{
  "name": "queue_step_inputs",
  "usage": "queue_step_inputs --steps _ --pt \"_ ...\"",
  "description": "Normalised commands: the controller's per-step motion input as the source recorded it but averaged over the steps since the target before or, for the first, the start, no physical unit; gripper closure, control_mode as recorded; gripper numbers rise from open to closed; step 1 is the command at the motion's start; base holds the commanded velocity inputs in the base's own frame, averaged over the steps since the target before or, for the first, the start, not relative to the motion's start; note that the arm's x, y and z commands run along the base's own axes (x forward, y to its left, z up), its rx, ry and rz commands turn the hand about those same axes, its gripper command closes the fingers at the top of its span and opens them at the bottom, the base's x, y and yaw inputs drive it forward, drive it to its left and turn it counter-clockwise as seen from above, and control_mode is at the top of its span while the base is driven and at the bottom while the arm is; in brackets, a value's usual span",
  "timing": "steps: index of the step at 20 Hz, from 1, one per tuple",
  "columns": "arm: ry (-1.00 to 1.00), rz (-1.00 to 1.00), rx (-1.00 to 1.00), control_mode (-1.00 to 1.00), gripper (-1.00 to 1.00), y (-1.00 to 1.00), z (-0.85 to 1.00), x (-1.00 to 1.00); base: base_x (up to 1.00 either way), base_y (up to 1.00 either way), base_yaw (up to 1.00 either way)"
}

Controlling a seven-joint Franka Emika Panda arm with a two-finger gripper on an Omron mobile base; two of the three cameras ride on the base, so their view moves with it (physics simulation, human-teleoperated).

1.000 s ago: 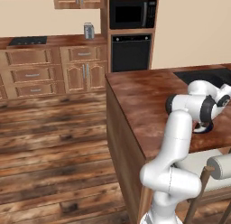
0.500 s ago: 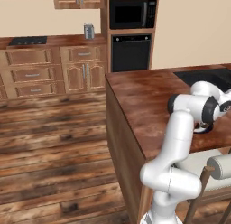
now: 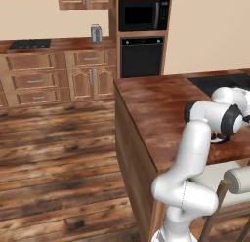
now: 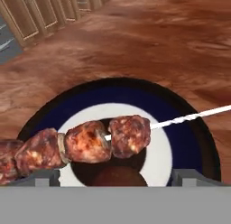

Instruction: Pick up the apple and banana from the fridge and place one fruit on each plate on the dining counter.

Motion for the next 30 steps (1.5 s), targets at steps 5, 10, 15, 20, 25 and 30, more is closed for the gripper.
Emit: queue_step_inputs --steps 5,10,15,20,25,30 --pt "-0.10 -0.08 -0.01 -1.00 -1.00 0.00 0.98 -0.61 0.00 0.00 0.00" --pt "-0.12 -0.05 -0.26 -1.00 -1.00 0.72 0.65 -0.70 0.00 0.00 0.00" --pt "-0.32 0.00 -0.47 -1.00 -1.00 1.00 -0.11 -0.72 0.00 0.00 0.00" --pt "-0.29 0.00 -0.53 -1.00 -1.00 1.00 -0.17 -0.61 0.00 0.00 0.00" --pt "-0.13 0.00 -0.53 -1.00 -1.00 1.00 0.47 -0.42 0.00 0.00 0.00" --pt "0.00 0.01 -0.65 -1.00 -1.00 1.00 0.63 -0.19 0.00 0.00 0.00"
